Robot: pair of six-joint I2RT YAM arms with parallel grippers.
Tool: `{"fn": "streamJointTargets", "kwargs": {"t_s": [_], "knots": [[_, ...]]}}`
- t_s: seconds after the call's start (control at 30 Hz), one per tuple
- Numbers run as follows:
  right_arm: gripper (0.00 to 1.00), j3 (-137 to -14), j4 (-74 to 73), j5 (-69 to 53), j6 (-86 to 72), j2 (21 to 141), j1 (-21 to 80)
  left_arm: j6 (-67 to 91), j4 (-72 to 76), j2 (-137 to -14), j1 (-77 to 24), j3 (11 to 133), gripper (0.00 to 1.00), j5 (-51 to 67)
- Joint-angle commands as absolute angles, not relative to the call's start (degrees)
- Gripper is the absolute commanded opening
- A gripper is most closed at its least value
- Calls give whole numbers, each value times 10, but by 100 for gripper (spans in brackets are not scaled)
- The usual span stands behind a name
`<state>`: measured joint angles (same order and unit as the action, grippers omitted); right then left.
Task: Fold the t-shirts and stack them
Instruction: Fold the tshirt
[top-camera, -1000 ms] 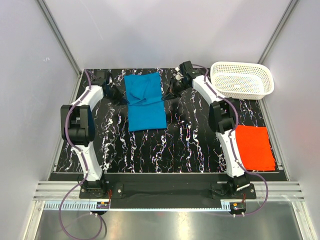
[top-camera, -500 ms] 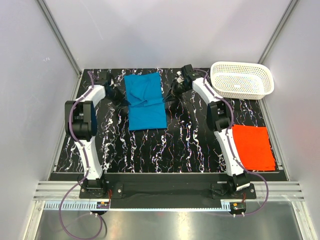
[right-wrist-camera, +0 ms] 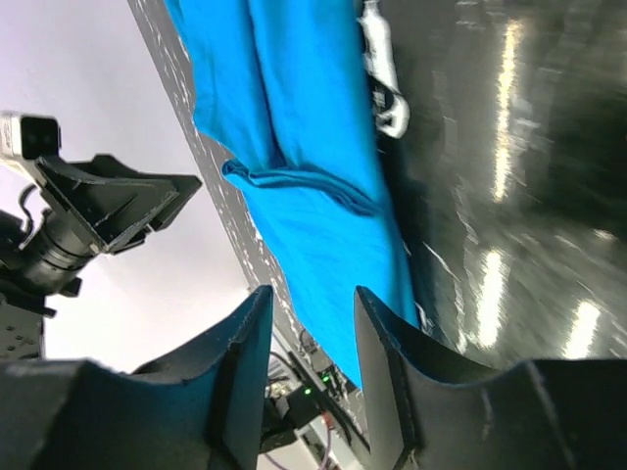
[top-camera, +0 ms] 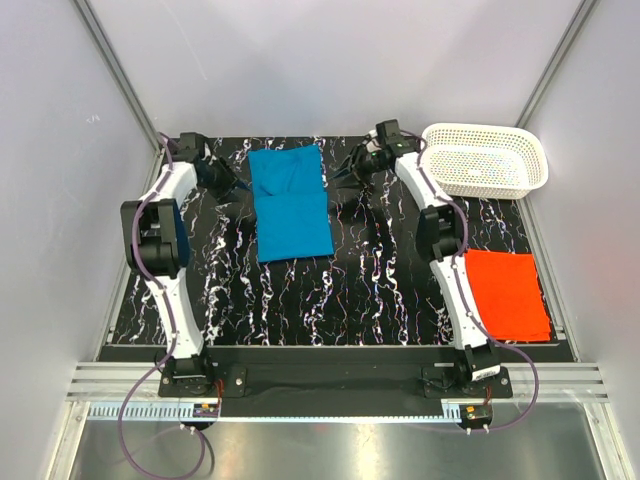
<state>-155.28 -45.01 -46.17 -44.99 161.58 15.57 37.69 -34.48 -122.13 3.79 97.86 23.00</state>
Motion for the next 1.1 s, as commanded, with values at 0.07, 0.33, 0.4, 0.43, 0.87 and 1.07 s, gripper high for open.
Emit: {"fn": "streamJointTargets", "kwargs": {"t_s": [0.07,0.33,0.4,0.43,0.87,1.07], "knots": [[47,-1423,-437,-462,-409,1478,145,350,-331,-1116,30,945,49,243],[57,-1162,-451,-428,-290,1309,182,329,-302,-977,19,709,54,261],[59,-1074,-433,-403,-285,1269,199,362,-288,-924,18,623,60,243],[61,-1044,-417,-398,-295,1255,206,380,-274,-910,16,591,63,243],[56,-702,-76,-262,-583,1137,272,632,-20,-833,-26,349,66,231],[55,-673,-36,-225,-649,1133,274,721,29,-845,-27,310,65,201]]}}
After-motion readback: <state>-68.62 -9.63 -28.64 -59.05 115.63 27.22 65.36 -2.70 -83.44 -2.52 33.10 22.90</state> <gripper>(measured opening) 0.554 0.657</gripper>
